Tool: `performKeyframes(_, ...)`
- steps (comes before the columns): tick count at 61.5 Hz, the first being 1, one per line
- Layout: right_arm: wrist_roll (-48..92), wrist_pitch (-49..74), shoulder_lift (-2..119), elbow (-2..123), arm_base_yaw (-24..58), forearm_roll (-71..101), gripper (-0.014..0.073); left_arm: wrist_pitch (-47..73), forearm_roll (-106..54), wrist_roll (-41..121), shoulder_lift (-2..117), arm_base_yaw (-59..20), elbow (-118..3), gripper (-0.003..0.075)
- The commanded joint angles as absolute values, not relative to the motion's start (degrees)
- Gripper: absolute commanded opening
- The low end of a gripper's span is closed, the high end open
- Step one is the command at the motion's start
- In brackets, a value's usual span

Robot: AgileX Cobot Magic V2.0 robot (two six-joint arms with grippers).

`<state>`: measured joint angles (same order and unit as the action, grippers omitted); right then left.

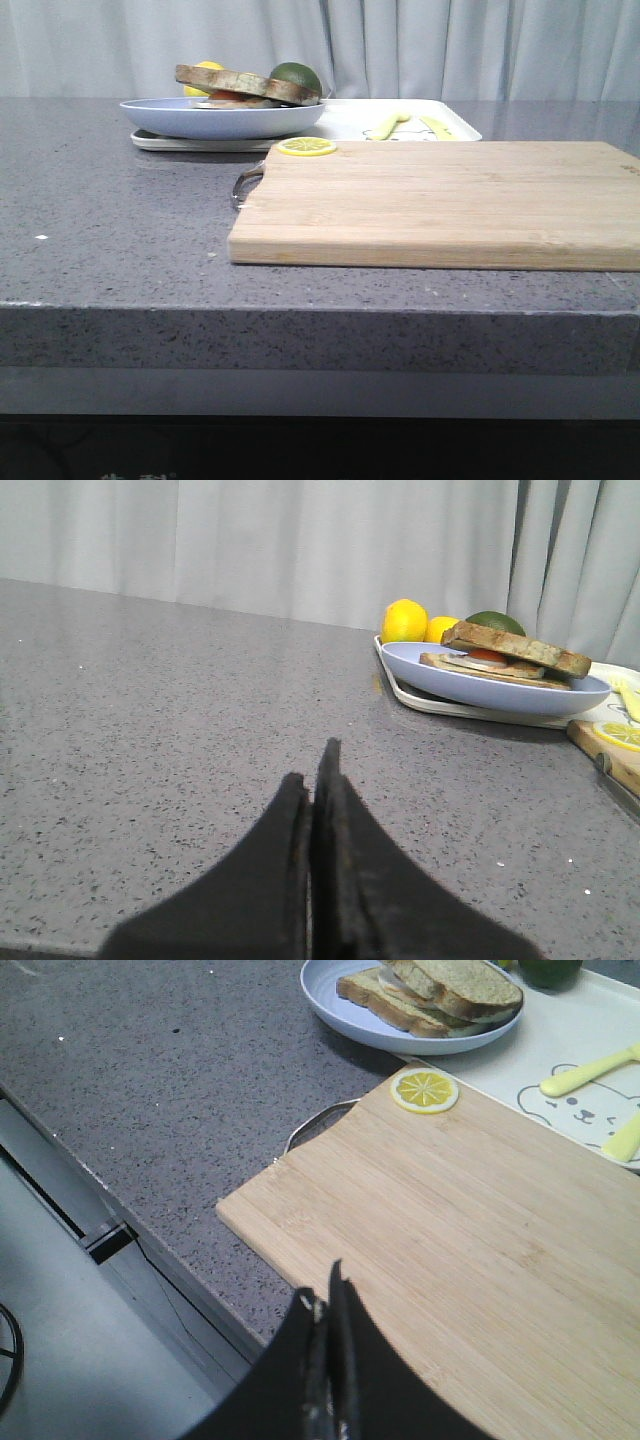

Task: Place bread and move sandwich to tray

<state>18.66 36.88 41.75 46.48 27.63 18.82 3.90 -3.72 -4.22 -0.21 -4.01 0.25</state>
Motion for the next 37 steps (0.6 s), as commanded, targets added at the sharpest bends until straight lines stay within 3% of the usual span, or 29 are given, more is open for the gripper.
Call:
performKeyframes(1,18.70,33.53,41.55,48.05,27.38,19.70,-0.0071,-0.80,-3.54,-4.71,-1.59,-4.50,0.30,-0.0020)
performKeyframes(25,18.77,33.40,40.77,47.92,27.18,18.53,-0.0071,-0.80,-3.54,-4.71,-1.59,-4.50,0.30,-0.0020)
performKeyframes(37,18.77,28.80,32.24,41.62,16.54,15.50,-0.0071,-0.80,-3.54,-4.71,-1.59,-4.50,0.30,-0.0020)
